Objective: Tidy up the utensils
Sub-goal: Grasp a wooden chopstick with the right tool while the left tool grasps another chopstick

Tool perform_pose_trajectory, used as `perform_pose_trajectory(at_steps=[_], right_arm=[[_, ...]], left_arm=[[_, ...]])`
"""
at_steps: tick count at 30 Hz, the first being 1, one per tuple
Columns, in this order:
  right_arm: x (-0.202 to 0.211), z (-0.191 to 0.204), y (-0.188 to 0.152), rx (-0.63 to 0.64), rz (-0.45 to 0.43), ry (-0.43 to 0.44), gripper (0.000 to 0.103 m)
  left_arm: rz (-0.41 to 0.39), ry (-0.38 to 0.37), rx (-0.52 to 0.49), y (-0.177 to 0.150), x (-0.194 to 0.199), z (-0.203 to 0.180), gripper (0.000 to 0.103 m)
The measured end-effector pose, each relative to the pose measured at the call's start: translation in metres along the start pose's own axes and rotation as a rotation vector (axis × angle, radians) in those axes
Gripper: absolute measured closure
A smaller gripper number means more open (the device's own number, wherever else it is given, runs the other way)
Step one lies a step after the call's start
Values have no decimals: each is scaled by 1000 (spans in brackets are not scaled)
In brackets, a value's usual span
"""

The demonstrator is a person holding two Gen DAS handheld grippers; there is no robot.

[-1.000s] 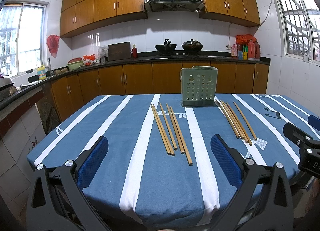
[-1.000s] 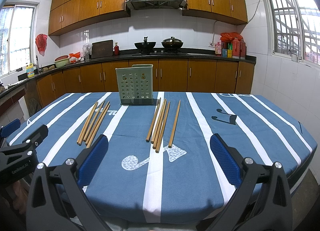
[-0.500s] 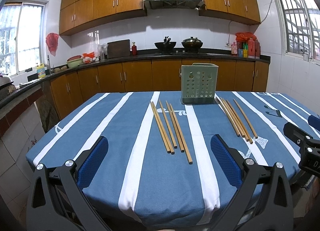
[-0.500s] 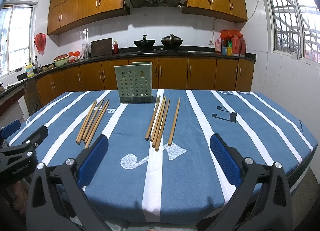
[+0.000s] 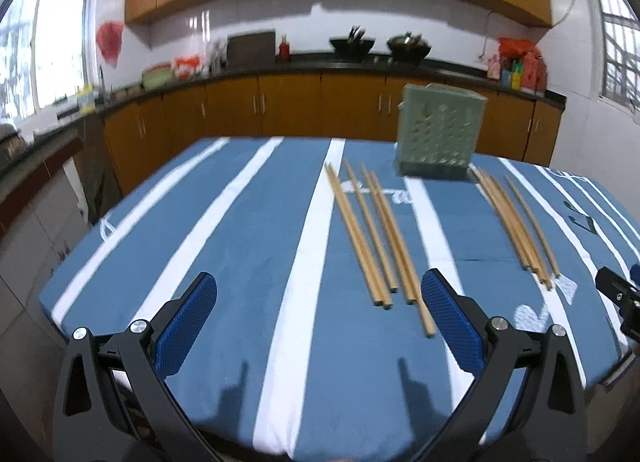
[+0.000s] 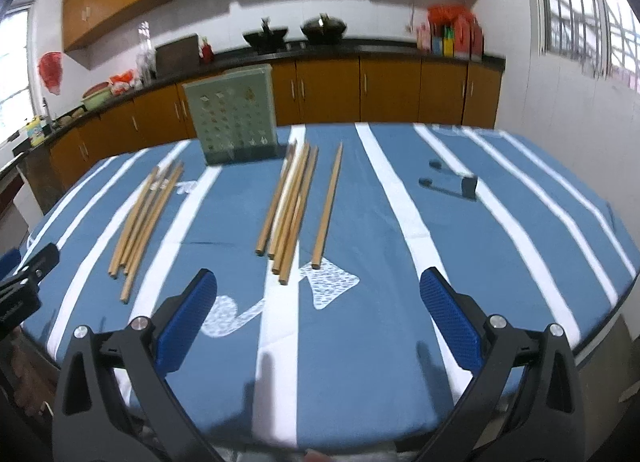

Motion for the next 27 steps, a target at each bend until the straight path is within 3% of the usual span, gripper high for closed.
perform_pose_trajectory(at_steps=[4,11,19,23,27], right_arm=[[-33,-3,19,-40,70,3,5],[-92,2,52,-47,178,-21,46],[-146,14,51,23,275,-60,74],[-147,16,50,67,236,-83,93],[-150,8,53,38,238,-81,95]], left_arm=[[68,-8,63,8,-18,23,2],[154,-34,142,19,-41,49,2],[191,-62,122,31,-58,50,3],[234,-95,108,34,-74,46,28],[287,-143,102,31,-87,38,46]])
Point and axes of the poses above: each gripper's, at about its wrist camera, not at the fingertips, and x roughly against the way its jaws point, z to its left, y to its top, the point moved 4 cm from there along -x, roughly the way its jaws point, and after that the axes turned 14 degrees about -y, right-handed, at the moved point
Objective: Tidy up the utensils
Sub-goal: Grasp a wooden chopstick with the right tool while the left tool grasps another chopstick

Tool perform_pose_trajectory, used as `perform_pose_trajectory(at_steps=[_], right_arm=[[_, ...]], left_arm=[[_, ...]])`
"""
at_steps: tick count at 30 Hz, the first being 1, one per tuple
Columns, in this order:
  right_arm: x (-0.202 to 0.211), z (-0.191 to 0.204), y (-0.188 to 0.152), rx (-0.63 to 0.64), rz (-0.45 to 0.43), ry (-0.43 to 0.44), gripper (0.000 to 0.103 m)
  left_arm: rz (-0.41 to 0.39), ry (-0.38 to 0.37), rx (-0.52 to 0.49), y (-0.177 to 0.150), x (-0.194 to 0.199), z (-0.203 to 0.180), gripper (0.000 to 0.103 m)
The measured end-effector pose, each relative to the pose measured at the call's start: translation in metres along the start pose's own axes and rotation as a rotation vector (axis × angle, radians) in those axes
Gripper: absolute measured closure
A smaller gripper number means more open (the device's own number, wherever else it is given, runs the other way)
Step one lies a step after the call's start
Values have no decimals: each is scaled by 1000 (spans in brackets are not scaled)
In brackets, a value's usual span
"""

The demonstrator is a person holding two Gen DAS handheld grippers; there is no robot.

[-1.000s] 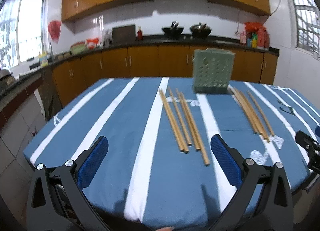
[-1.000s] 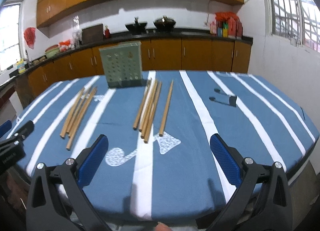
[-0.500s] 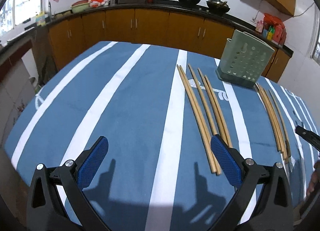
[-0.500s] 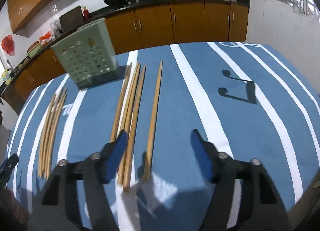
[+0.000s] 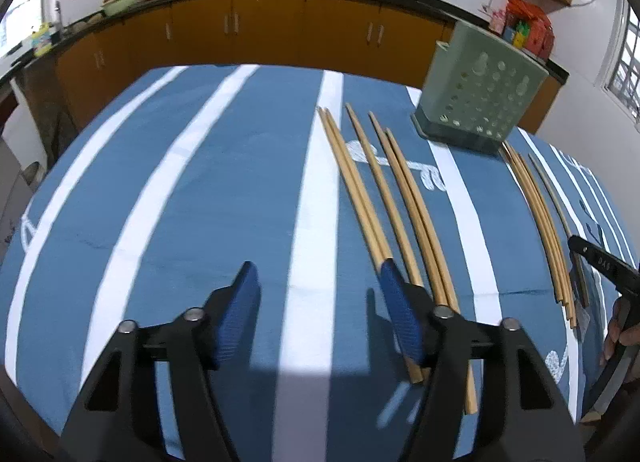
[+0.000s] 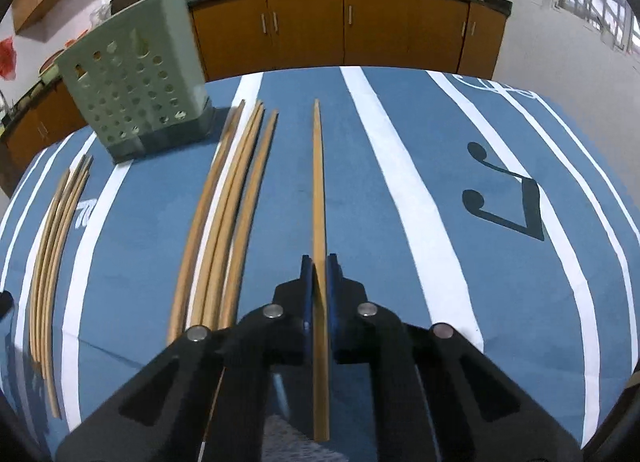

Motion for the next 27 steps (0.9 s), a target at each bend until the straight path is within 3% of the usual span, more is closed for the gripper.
perform_pose_trajectory(at_steps=[3,11,15,27], right_arm=[[0,1,0,8,-10,-7,95],[0,2,-1,14,-29,-14,95],[0,2,-2,21,-35,-19,95],[-7,2,8,23,-46,-9,95]], left_arm=[[30,-19,-7,-1,-8,-4,55],[67,-44,-34,0,-22,-16,67],[77,-5,-51,4,-31,-20,81],[43,112,-116,40,-57,8,93]])
Point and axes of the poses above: each gripper's, at about its wrist camera, not at the fingertips, and x roughly against the way its jaws point, z to its left, y to its top, the point moved 4 cm from there along -x, roughly the way its jaws point, and after that the axes turned 14 degrees about -y, right-handed, at the moved point
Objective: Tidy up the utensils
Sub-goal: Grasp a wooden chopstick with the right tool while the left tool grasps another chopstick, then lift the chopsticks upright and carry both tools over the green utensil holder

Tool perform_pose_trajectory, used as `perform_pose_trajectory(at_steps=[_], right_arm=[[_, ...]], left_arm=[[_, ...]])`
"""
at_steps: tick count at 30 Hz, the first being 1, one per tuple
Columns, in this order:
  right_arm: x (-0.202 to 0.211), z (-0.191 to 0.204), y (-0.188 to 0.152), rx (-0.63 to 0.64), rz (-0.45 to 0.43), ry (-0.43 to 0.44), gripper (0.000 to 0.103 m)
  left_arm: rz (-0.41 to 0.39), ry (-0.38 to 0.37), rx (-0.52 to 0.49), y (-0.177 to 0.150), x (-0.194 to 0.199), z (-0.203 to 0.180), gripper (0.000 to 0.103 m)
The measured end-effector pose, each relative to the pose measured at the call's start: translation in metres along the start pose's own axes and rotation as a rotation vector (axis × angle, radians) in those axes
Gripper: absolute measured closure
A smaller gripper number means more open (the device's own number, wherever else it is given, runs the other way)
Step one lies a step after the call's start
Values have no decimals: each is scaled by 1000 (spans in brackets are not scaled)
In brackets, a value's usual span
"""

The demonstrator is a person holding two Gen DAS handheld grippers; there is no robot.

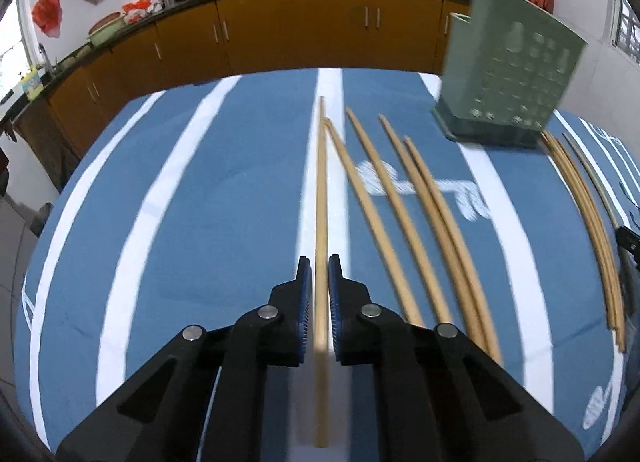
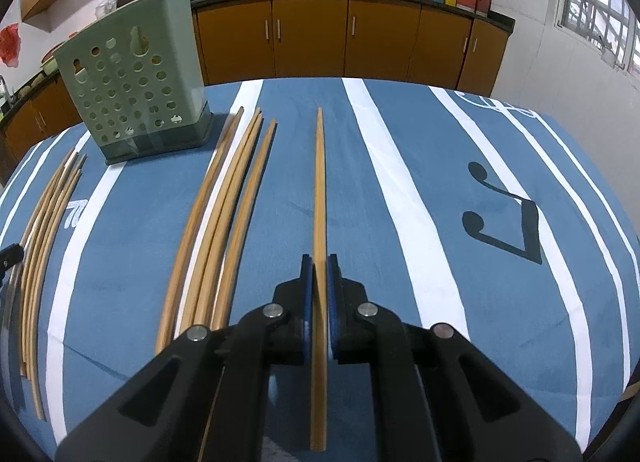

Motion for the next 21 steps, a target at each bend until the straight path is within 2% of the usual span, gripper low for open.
perform_pose_trajectory(at_steps=[10,21], right_arm=[[-3,-7,0,-26,8,31,93],[3,-6,-7,-15,4,38,93]], left_arm=[[-14,-90,11,-15,15,9,93],[-17,-53,-20,-24,20,3,93]])
Point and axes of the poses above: each gripper's, at about its wrist camera, not at the fingertips, and x roughly against the way its jaws point, z to its left, y to its top, the point moved 4 cm from there along -x, roughly the way its jaws point, and after that the axes turned 14 degrees about -y, right-handed, at the moved point
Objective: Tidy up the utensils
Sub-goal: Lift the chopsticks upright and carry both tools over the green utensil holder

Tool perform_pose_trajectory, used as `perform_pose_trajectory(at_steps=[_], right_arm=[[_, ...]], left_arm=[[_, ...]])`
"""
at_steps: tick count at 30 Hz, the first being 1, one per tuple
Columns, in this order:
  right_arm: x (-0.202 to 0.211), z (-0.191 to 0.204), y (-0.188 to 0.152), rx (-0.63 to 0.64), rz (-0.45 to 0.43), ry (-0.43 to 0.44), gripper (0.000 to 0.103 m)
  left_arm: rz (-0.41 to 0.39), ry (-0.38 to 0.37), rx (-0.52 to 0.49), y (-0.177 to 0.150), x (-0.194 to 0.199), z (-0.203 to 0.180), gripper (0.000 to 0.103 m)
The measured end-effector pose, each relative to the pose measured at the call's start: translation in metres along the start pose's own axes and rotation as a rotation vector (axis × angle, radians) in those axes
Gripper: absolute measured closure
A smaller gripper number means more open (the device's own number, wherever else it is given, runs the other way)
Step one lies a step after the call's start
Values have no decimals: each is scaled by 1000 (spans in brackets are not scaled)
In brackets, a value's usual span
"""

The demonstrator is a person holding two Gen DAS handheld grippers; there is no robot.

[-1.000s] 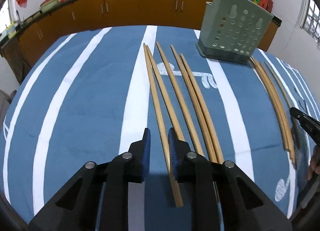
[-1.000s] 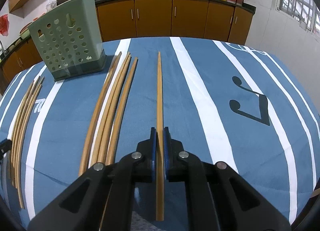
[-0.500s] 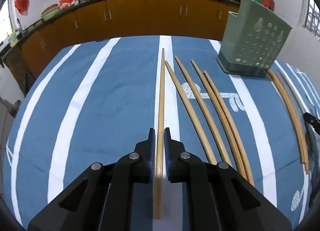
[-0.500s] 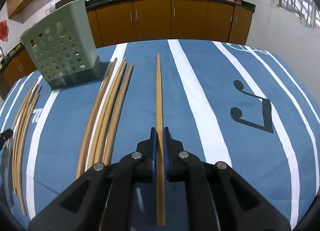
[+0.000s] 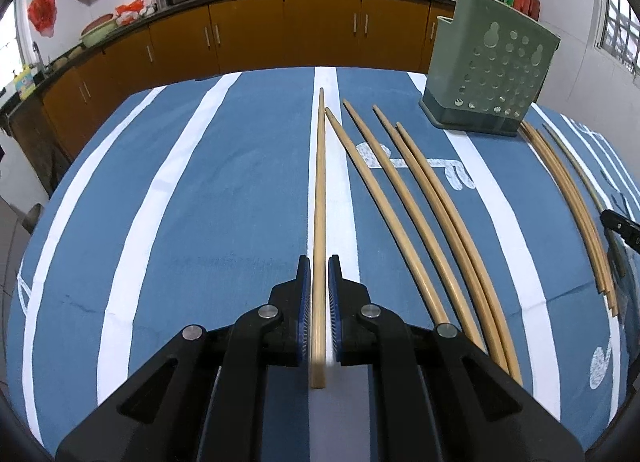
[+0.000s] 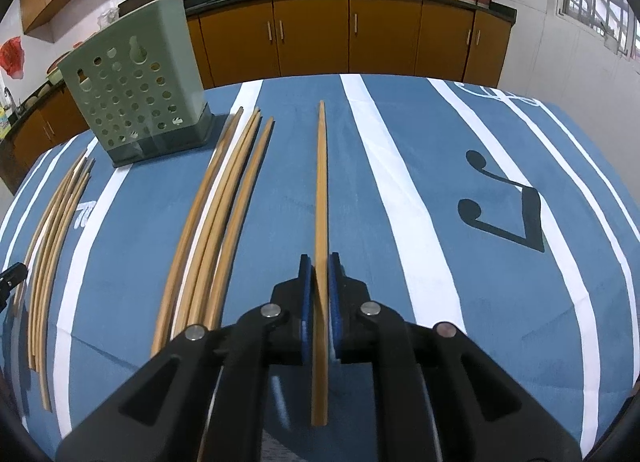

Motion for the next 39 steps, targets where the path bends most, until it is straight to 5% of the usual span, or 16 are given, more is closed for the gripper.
perform_pose_trajectory(at_steps=[10,30,39], right_arm=[[27,-11,10,-33,-71,38,95],[114,-47,64,-127,-356,57,95],[136,-51,98,-137,-431,64,95]], left_arm=[[-13,-11,20,4,13,4,96],[-345,-26,26,70,112,3,96],[-414,1,16,108,129,4,96]])
Point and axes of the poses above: each gripper's, at about its wrist camera, not at the fingertips, and x roughly against the way its jaws point, z to its left, y to its top, the point moved 4 cm from there along -x, roughly the way its jaws point, and after that the axes turned 14 degrees about -y, right-handed, at the moved point
